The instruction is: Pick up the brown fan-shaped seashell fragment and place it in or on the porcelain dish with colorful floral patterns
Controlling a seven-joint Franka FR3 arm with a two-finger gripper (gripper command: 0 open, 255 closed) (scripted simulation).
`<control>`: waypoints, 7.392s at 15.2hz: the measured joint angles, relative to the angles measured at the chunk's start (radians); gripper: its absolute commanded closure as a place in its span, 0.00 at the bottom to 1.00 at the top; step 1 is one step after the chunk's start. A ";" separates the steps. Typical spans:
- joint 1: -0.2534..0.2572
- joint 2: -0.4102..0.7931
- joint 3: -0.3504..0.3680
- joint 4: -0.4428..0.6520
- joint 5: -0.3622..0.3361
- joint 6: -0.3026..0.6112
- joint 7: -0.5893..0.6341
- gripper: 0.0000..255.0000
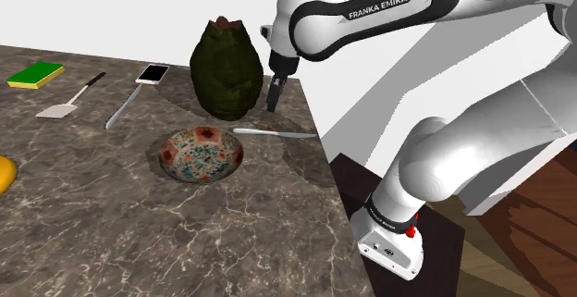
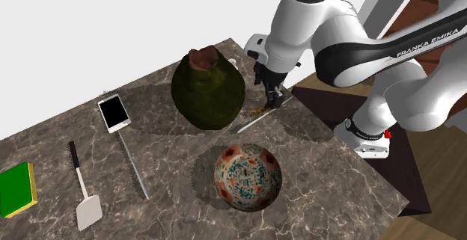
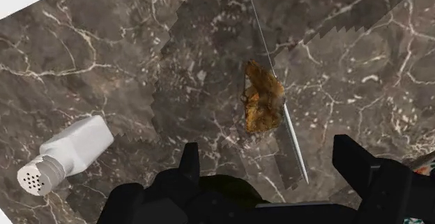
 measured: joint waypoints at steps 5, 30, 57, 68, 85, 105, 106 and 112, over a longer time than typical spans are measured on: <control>0.000 0.082 -0.001 -0.039 -0.022 0.121 -0.028 0.00; 0.038 0.139 -0.131 -0.013 0.150 0.050 -0.191 0.00; 0.058 0.187 -0.159 -0.033 0.220 0.086 -0.247 1.00; 0.049 0.100 -0.153 0.047 0.195 -0.079 -0.213 1.00; 0.112 0.087 -0.043 0.183 0.232 -0.206 -0.047 1.00; 0.224 0.339 0.158 0.313 0.264 -0.039 0.227 1.00; 0.225 0.342 0.159 0.300 0.265 -0.023 0.226 1.00; 0.226 0.370 0.161 0.264 0.267 0.040 0.218 1.00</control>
